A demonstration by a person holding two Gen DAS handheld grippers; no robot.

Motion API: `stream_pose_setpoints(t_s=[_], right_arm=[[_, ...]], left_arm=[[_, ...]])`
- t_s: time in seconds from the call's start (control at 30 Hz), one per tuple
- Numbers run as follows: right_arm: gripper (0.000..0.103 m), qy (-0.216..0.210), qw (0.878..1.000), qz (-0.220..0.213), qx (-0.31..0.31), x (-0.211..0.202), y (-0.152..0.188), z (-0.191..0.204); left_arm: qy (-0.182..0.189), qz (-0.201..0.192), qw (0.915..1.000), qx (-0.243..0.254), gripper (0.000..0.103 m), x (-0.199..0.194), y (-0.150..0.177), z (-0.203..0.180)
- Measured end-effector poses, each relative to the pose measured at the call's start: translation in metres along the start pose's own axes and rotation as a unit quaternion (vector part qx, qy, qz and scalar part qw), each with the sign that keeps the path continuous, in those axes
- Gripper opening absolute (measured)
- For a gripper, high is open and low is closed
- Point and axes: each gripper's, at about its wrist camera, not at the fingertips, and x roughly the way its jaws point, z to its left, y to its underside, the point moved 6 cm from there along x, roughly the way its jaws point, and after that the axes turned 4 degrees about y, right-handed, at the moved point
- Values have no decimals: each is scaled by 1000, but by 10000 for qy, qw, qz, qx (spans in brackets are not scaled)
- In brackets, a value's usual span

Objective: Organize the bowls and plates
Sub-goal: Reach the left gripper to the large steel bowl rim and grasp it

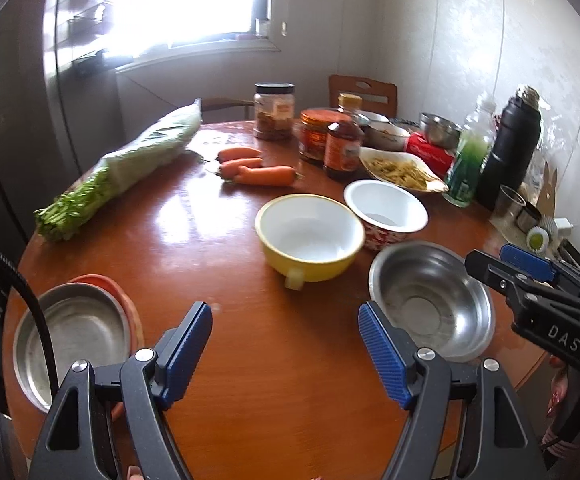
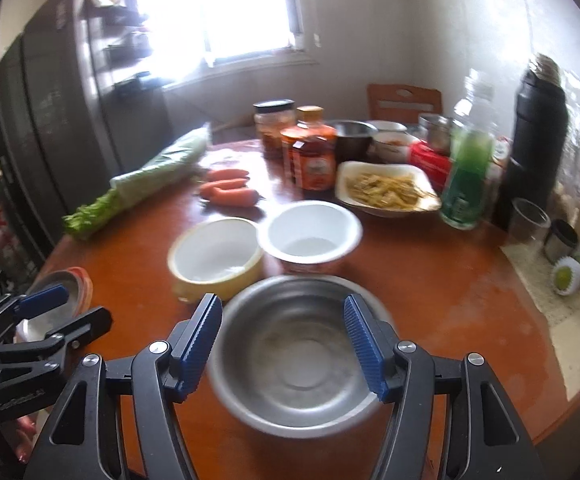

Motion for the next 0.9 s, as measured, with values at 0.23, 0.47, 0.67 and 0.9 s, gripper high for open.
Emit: stream_pose_setpoints(t_s=[0.23, 0.47, 0.67, 0.9], right_arm=[[65, 250, 9990, 312, 185, 19, 11, -39], [65, 212, 9978, 537, 336, 39, 20, -52], [55, 283, 9971, 644, 279, 53, 24, -57], [37, 332, 9968, 701, 176, 65, 27, -57]], left_arm=[[222, 257, 9994, -4, 75, 25, 6, -23], [404, 473, 9981, -13, 75, 48, 9, -40], [460, 647, 9968, 24, 75, 63, 10, -49], [457, 802, 9957, 89, 75, 78, 14, -55]])
